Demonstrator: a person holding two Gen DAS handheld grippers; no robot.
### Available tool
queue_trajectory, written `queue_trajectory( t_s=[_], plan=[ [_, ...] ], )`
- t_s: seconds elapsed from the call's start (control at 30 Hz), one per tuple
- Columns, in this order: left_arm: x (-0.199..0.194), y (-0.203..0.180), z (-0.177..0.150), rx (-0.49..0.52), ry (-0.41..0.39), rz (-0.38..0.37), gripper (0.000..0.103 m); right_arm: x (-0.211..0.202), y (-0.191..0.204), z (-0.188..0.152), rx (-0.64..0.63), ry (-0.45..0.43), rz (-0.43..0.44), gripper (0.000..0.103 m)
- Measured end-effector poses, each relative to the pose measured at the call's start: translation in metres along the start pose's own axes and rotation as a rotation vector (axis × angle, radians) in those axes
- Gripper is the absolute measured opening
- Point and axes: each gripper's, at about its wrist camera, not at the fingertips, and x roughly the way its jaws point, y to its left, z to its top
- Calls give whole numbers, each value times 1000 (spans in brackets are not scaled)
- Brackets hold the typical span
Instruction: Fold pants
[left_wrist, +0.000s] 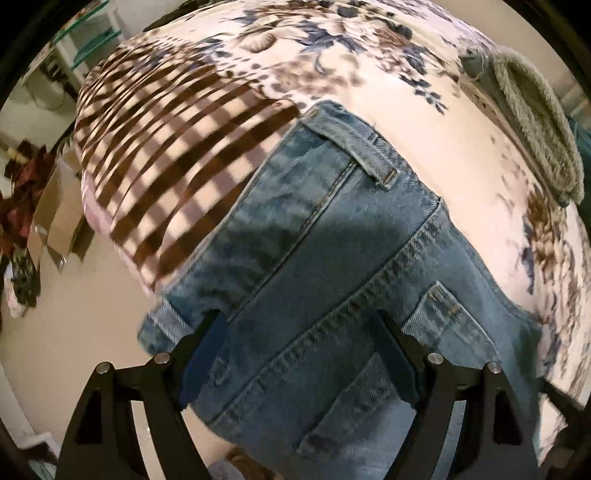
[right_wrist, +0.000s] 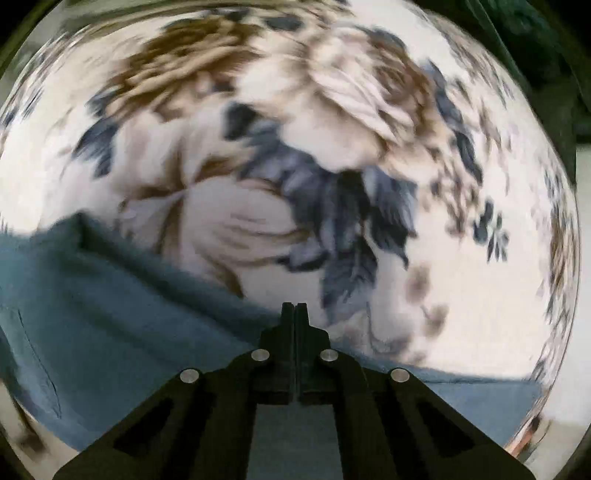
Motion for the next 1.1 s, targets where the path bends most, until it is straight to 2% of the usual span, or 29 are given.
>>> queue_trajectory(
  t_s=[0.03, 0.1, 0.17, 0.2, 0.23, 0.3, 0.37, 0.47, 0.5, 0.57, 0.6, 0.7, 0.77, 0.87, 0.9, 0.93, 1.0, 1.1],
  plan=[
    [3, 0, 2, 8, 6, 1, 80, 1, -10, 1, 58, 33, 58, 0],
    [2, 0, 4, 6, 16, -5, 80, -7, -26, -1, 118, 34, 132, 3],
    [-6, -1, 4, 10, 18, -19, 80, -25, -52, -12, 182, 23, 181, 18],
    [-13, -1, 2, 15, 13, -32, 80, -36, -66, -22, 228, -2, 215, 43],
    [-22, -4, -1, 25, 4, -46, 80, -44, -79, -33, 267, -17, 244, 62],
    [-37, -11, -7, 54, -7, -62, 80, -57, -110, -62, 365, -38, 297, 67],
    [-52, -27, -17, 98, -17, -85, 80, -63, -142, -103, 455, -51, 316, 67],
    [-67, -65, -41, 188, -10, -122, 80, -66, -190, -172, 628, -64, 293, 67],
    [-69, -77, -46, 211, -6, -130, 80, -66, -222, -199, 718, -69, 273, 67],
    [-72, -112, -67, 284, 15, -155, 80, -58, -260, -235, 848, -70, 255, 67],
    [-71, -122, -72, 307, 24, -166, 80, -52, -295, -264, 955, -64, 250, 67],
    [-67, -171, -102, 384, 67, -198, 80, -25, -364, -322, 1159, -42, 262, 67],
    [-59, -208, -124, 452, 94, -196, 80, -1, -406, -355, 1259, -22, 292, 67],
    [-46, -246, -150, 513, 123, -183, 80, 34, -436, -379, 1353, -19, 375, 67],
    [-41, -259, -158, 531, 133, -178, 80, 45, -445, -384, 1371, -22, 409, 62],
    [-36, -271, -167, 554, 138, -164, 80, 51, -450, -388, 1377, -44, 436, 36],
    [-31, -286, -179, 585, 140, -150, 80, 55, -457, -391, 1367, -63, 449, 10],
    [-18, -307, -192, 627, 148, -112, 80, 50, -464, -393, 1329, -72, 402, 8]
  ],
)
